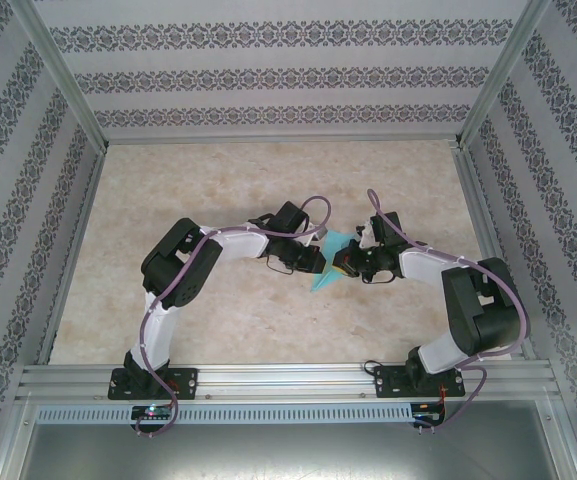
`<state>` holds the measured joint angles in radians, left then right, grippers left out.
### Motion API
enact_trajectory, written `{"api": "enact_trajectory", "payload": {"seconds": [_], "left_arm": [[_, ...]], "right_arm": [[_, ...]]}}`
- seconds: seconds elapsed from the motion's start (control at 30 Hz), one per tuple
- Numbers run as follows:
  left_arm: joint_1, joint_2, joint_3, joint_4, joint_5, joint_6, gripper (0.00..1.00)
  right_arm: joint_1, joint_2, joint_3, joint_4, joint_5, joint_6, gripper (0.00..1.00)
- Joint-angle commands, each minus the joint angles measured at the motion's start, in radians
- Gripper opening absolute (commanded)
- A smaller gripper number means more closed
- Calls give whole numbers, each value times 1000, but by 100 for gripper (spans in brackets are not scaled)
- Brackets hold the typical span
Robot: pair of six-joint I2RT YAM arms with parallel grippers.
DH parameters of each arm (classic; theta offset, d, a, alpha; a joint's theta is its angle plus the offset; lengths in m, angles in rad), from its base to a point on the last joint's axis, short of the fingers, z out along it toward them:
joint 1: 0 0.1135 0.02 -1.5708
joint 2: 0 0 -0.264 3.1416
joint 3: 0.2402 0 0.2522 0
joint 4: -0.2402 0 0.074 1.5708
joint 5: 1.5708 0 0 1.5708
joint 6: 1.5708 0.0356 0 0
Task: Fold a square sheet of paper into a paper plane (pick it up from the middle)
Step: Fourth fold the wing at the center of the table.
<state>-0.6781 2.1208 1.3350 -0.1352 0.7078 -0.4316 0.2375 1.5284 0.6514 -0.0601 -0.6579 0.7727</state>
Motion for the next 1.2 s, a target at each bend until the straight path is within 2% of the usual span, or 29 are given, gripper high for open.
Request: {"api": "enact_trajectory", "payload": {"seconds": [0.0,0.23,0.6,0.73,1.17], "left_arm": [[14,-36,16,-13,30,-12,16],[22,-60,23,-5,44,-24,20],[32,-86,38,-111,1,40,24],[32,-89,43,-142,-20,59,24],[26,-48,64,-154,16,57,22]], "right_arm": [[-8,-25,-10,-30,26,-30,4],[-8,-39,1,-62,41,-46,4],[-29,-68,-40,-71,45,-59,4],[-35,-76,-60,-62,40,-60,4],[-65,-73,-113,-24,33,-61,4]]}}
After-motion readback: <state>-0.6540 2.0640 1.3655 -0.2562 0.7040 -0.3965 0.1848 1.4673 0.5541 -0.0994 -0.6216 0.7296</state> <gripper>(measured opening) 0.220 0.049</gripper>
